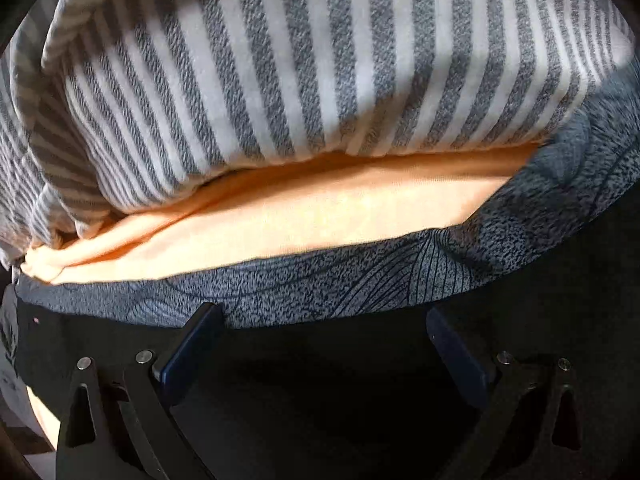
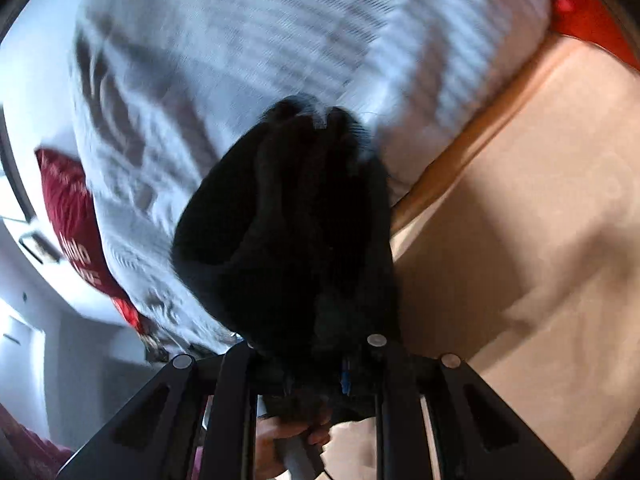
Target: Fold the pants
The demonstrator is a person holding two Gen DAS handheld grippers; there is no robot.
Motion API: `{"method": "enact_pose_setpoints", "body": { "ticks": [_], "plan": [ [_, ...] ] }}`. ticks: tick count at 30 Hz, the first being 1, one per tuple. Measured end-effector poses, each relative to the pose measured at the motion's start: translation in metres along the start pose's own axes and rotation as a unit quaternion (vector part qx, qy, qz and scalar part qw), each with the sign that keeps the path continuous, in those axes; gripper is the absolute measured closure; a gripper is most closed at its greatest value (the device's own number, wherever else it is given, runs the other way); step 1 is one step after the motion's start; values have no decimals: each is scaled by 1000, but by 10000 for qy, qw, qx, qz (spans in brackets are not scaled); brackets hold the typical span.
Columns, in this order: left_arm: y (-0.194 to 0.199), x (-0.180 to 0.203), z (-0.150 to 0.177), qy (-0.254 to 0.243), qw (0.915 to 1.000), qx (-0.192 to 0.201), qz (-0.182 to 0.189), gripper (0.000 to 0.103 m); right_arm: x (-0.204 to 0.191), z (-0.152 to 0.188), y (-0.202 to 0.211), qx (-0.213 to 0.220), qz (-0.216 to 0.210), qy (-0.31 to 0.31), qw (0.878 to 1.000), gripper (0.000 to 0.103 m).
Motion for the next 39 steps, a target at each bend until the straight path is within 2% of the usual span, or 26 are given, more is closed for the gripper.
{"method": "enact_pose_setpoints", "body": {
  "ticks": [3,7,12,17,19,20,21,25,27,28,29,31,32,33,36,39],
  "plan": [
    [13,-6,2,-88,9999,9,105,0,-26,11,-8,-43,127,316,9994,85],
    [43,-52,19,335,9988,188,287,0,-57,24,-19,-91,559,1045,9929,85],
    [78,-138,35,914,9953,306,100,0,-92,57,-52,-255,1105,1842,9763,85],
    [96,-209,56,1252,9916,266,-179,0,-100,105,-111,-608,1570,2288,9588,85],
    [92,-227,71,1327,9906,207,-276,0,-102,124,-139,-732,1874,2480,9476,85],
    [86,-254,84,1380,9899,183,-278,0,-103,136,-155,-770,2081,2654,9383,85],
    [83,-266,90,1440,9891,159,-275,0,-103,143,-166,-790,2254,2787,9302,85],
    [80,-289,106,1592,9869,71,-263,0,-107,177,-213,-827,3046,3342,8881,75],
    [74,-299,110,1600,9867,50,-281,0,-107,189,-220,-665,3417,3677,8623,66],
    [74,-305,112,1620,9863,44,-295,0,-111,193,-223,-644,3497,3824,8529,55],
    [73,-311,114,1656,9857,45,-305,0,-114,198,-224,-647,3523,3924,8472,43],
    [72,-318,115,1732,9844,49,-307,0,-130,209,-224,-664,3446,4174,8382,34],
    [73,-322,115,1762,9838,43,-323,0,-138,213,-224,-660,3394,4248,8367,34],
    [74,-325,114,1769,9837,52,-329,0,-148,219,-220,-683,3220,4300,8407,34],
    [76,-321,109,1641,9861,87,-243,0,-167,235,-202,-844,2581,4221,8649,34],
    [75,-301,103,1412,9899,71,-91,0,-156,233,-175,-836,2666,4080,8692,34]
  ]
}}
Point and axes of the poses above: each gripper's, at about its wrist camera, not at the fingertips, and y roughly against the way its jaws point, x to its right, z to its underside, the point moved 8 cm from there along -y, roughly the way its jaws point, and after that the axes turned 9 degrees about z, right-handed, at the moved point
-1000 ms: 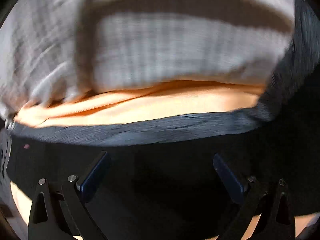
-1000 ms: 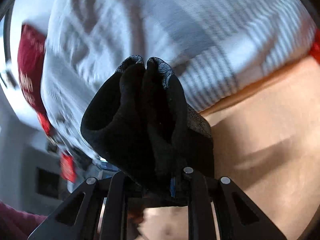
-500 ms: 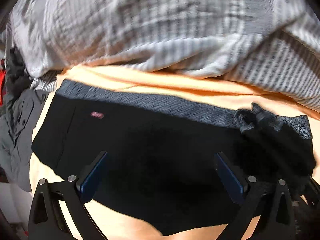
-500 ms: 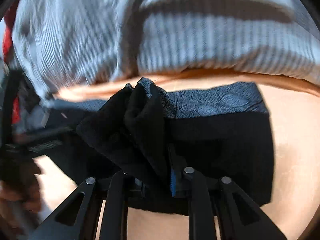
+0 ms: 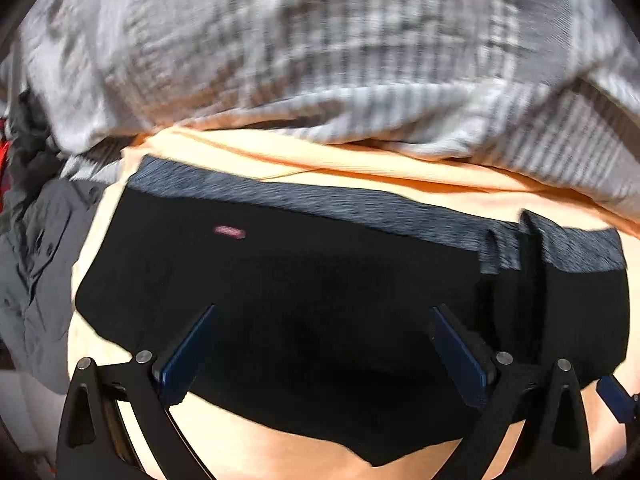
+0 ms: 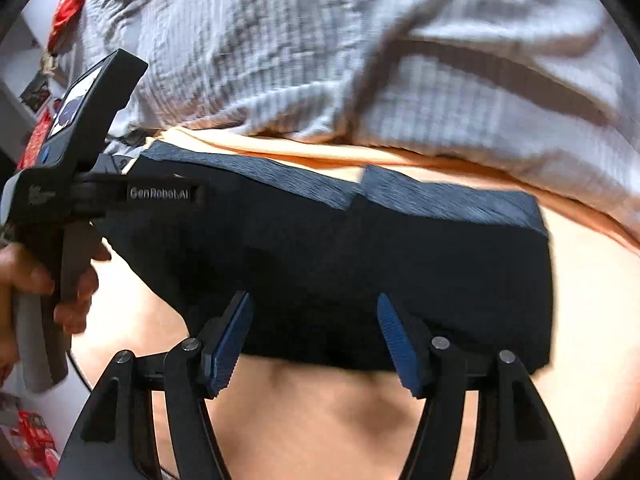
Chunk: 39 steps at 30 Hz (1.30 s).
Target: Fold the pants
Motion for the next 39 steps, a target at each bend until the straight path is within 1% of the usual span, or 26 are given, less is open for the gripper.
{"method": "enact_pose_setpoints", "body": {
  "ticks": [3,4,5,7,9,12,14,15,16,17,19,21,22,23,24,25,26,28,29,33,35,37,39],
  "plan": [
    [-5,26,3,-212,9995,-108,209,0,30,10,6,-177,132,-534,9983,35],
    [-5,38,4,-276,9987,-110,411,0,40,11,3,-247,105,-768,9967,36],
    [-3,47,5,-338,9976,-82,605,0,49,13,3,-298,36,-989,9946,37],
    [-1,62,9,-505,9950,-71,854,0,61,13,2,-371,-207,-1418,9890,38],
    [-1,79,15,-784,9915,-155,1025,0,71,15,-6,-487,-491,-1909,9792,42],
    [-4,98,21,-1046,9862,-241,1262,0,85,18,-10,-538,-341,-2144,9747,43],
    [-6,109,22,-1126,9833,-253,1410,7,90,23,-10,-570,-290,-2183,9738,43],
    [-9,113,22,-1136,9824,-287,1456,16,93,25,-8,-583,-274,-2178,9739,43],
    [-13,116,22,-1131,9816,-353,1496,22,95,27,-6,-583,-233,-2159,9744,43],
    [-17,120,22,-1110,9809,-438,1539,24,98,28,-4,-574,-191,-2140,9750,43],
    [-24,126,22,-1077,9790,-537,1643,33,105,30,-4,-586,-157,-2178,9741,43],
    [-26,132,23,-1109,9766,-589,1747,34,112,33,-3,-616,-149,-2276,9717,43],
    [-26,136,23,-1141,9756,-582,1785,39,115,34,-3,-631,-150,-2332,9703,43],
    [-27,139,24,-1173,9738,-605,1851,48,117,35,-3,-636,-152,-2363,9695,43],
    [-29,143,26,-1186,9714,-688,1939,70,118,35,-4,-641,-157,-2389,9688,43],
    [-32,147,28,-1162,9685,-796,2055,85,120,36,-4,-650,-162,-2413,9681,43],
    [-33,150,30,-1123,9665,-848,2149,91,121,37,-4,-655,-163,-2430,9677,43],
    [-27,158,31,-1125,9621,-799,2352,97,124,38,-4,-664,-164,-2490,9661,43],
    [-21,162,31,-1140,9596,-754,2459,97,125,39,-3,-658,-162,-2529,9651,43],
    [-3,163,32,-1125,9555,-675,2643,97,135,40,0,-636,-163,-2663,9617,43],
    [1,159,36,-1180,9555,-691,2612,97,139,39,0,-626,-149,-2682,9612,43],
    [-9,153,42,-1197,9582,-807,2471,97,141,38,1,-615,-146,-2685,9612,43],
    [-16,143,50,-1152,9589,-901,2430,97,141,38,1,-623,-156,-2662,9618,43]
  ]
}}
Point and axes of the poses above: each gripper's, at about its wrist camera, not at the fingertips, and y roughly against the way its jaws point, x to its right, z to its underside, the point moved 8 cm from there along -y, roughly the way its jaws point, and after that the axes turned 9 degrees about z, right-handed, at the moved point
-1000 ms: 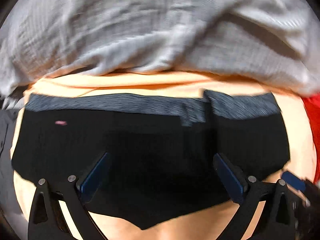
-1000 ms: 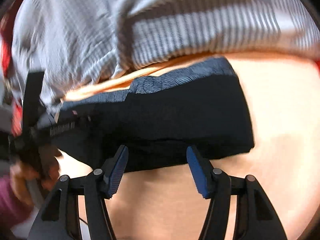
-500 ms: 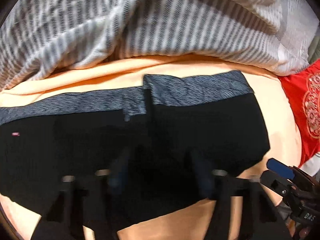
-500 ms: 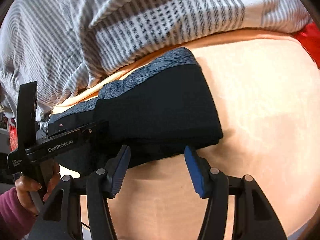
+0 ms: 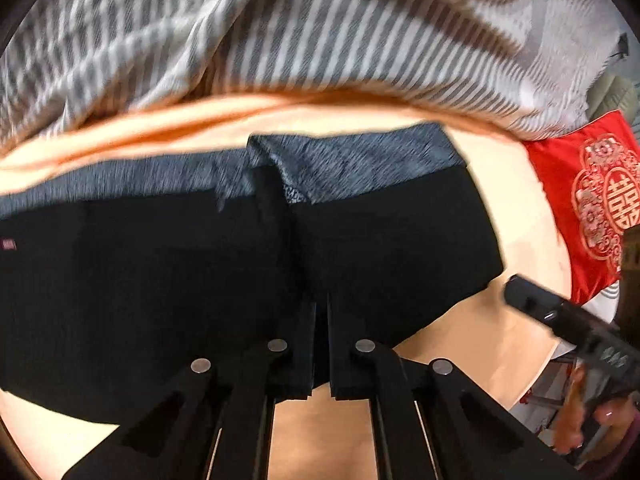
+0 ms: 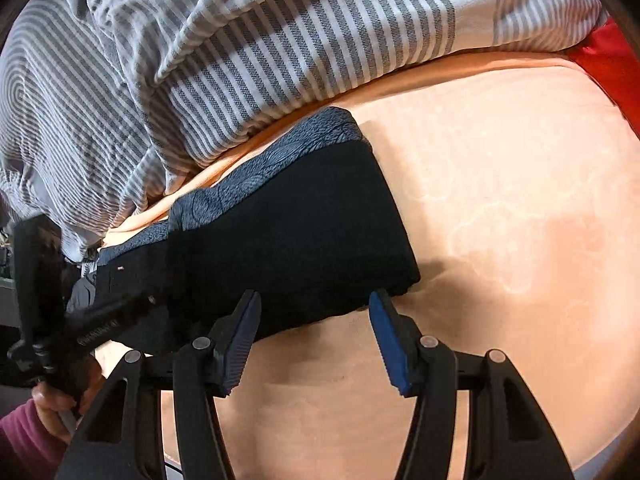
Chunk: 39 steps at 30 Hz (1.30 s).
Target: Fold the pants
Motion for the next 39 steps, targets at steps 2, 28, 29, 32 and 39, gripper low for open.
{"method": "enact_pose_setpoints", "body": {
  "ticks": [2,28,29,32,39],
  "plan": [
    [-8,-7,7,12,10000,-48,-74,97,-1,3,-2,-38,-10,35,10000,43],
    [-37,10,-43,-154,9923,7,-1226,96,21,-22,-9,-70,207,-135,9997,65],
    [-41,5,-41,-124,9920,-23,-1257,96,19,-21,-13,-130,200,-114,9997,65],
    [-45,-1,-37,-355,9894,69,-1409,96,15,-18,-29,-250,352,16,9991,62],
    [-43,7,-40,-328,9854,-126,-1668,96,11,-18,-26,-279,437,210,9984,62]
  ]
}}
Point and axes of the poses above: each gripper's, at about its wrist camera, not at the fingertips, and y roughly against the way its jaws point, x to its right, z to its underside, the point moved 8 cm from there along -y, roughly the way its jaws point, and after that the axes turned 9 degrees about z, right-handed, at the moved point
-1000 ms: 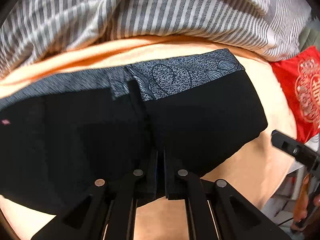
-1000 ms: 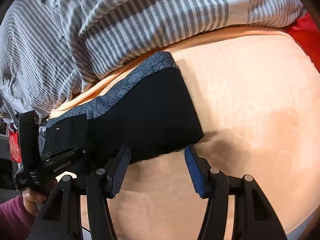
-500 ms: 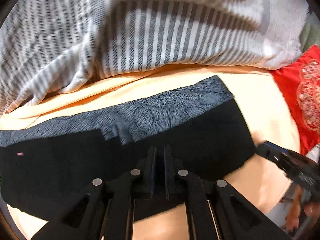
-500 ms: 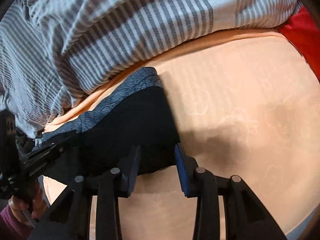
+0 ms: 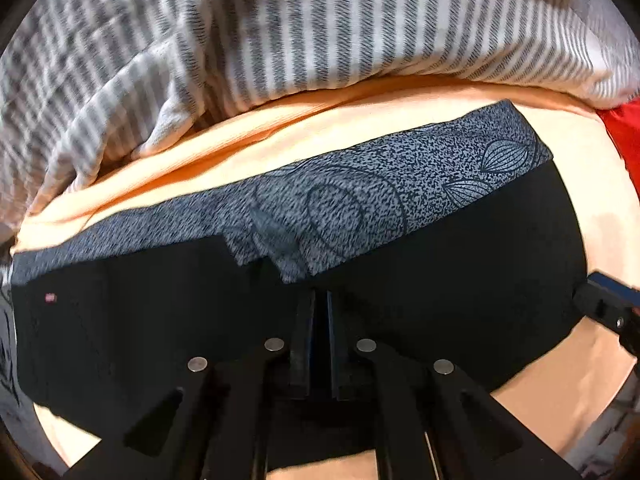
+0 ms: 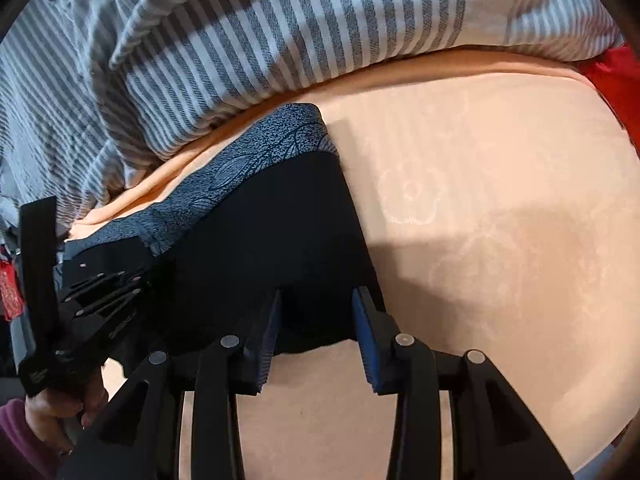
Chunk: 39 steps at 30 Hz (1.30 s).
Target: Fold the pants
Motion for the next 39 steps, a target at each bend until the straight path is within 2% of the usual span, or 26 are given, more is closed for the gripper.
{"method": "enact_pose_setpoints", "body": {
  "ticks": [3,6,13,16,19,26,27,28,29,31,35,39],
  "plan": [
    [14,0,4,143,9999,46,51,96,2,6,13,-78,-282,-101,9995,62],
    [28,2,13,224,9995,143,155,96,0,16,24,-90,-402,-29,9991,54],
    [47,8,40,533,9957,190,731,96,-9,40,29,-346,-567,305,9973,52],
    [49,14,62,668,9949,59,750,96,-12,45,31,-417,-644,373,9964,50],
    [56,25,83,814,9936,29,779,96,-17,50,31,-525,-694,462,9951,42],
    [63,20,105,1414,9857,138,904,95,-35,60,33,-709,-836,965,9893,41],
    [64,18,109,1501,9840,170,940,67,-37,60,33,-710,-837,1012,9888,41],
    [64,17,111,1599,9818,208,999,7,-39,60,33,-706,-832,1071,9883,41],
    [66,15,113,1705,9792,300,1061,2,-39,61,33,-701,-823,1090,9881,41],
    [70,12,115,1768,9771,346,1132,1,-39,61,33,-692,-809,1077,9885,41],
    [78,-3,119,1706,9808,391,859,1,-43,61,34,-678,-727,1025,9897,41],
    [75,-24,129,1770,9793,168,967,1,-57,62,36,-629,-648,1055,9903,41]
  ]
}}
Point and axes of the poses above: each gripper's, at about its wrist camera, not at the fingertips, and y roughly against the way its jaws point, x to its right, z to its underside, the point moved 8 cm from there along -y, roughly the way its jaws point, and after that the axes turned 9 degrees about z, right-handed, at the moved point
